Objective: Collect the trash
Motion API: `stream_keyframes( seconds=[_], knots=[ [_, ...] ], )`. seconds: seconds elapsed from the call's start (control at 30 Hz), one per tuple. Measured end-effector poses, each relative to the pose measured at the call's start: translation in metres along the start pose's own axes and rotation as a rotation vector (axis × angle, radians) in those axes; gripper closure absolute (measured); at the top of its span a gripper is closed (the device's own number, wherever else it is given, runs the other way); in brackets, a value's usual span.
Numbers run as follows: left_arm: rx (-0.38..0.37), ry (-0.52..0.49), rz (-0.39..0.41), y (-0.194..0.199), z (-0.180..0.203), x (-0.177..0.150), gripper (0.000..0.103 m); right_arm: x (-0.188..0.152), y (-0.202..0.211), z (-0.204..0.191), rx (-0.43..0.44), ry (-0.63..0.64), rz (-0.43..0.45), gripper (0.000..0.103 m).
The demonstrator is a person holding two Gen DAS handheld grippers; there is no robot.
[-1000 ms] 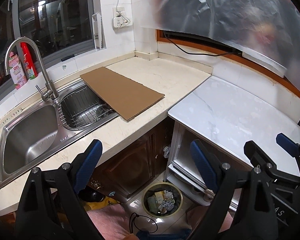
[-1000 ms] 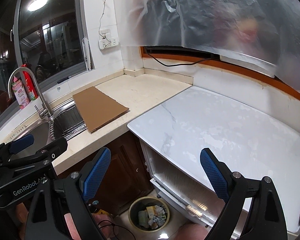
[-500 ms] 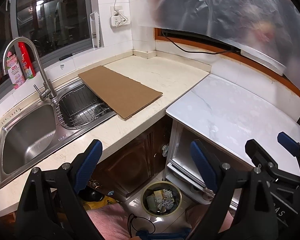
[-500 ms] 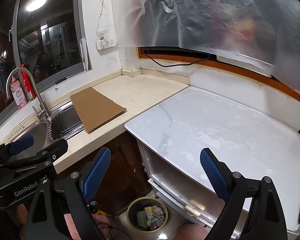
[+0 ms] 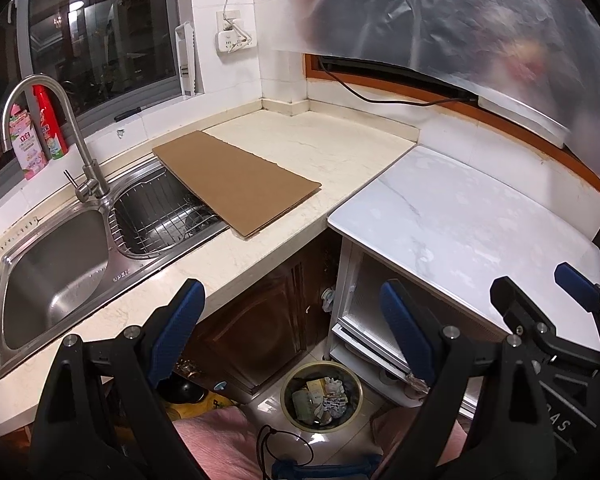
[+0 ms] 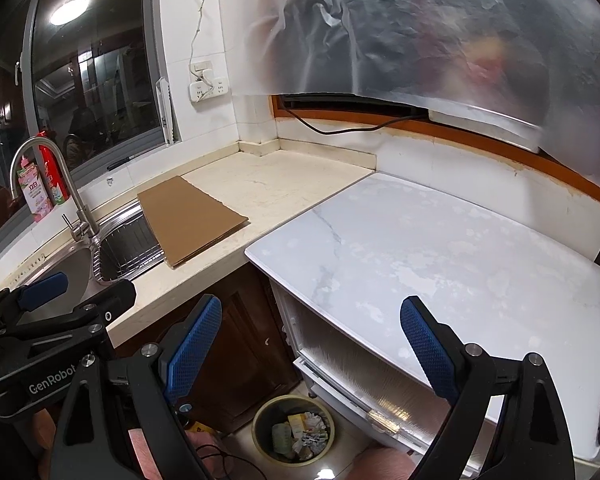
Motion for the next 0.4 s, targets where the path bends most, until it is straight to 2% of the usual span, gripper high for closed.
stream_keyframes(
  seconds=[0.4],
  knots=[
    [-0.008, 0.001, -0.015, -0.0023, -0.0023, -0.0019, 0.016, -0.0014, -0.0005, -0.0008, -0.005, -0.004, -0.002, 0.011]
  ],
)
Point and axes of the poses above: each gripper's, at about its wrist camera, not at the fingertips, and y roughly against the way its jaws point, z to its right, x to its top, the point moved 10 cm from there along -y, roughly the way its jaws point, and after that the axes turned 5 degrees about -x, right-handed, at the moved point
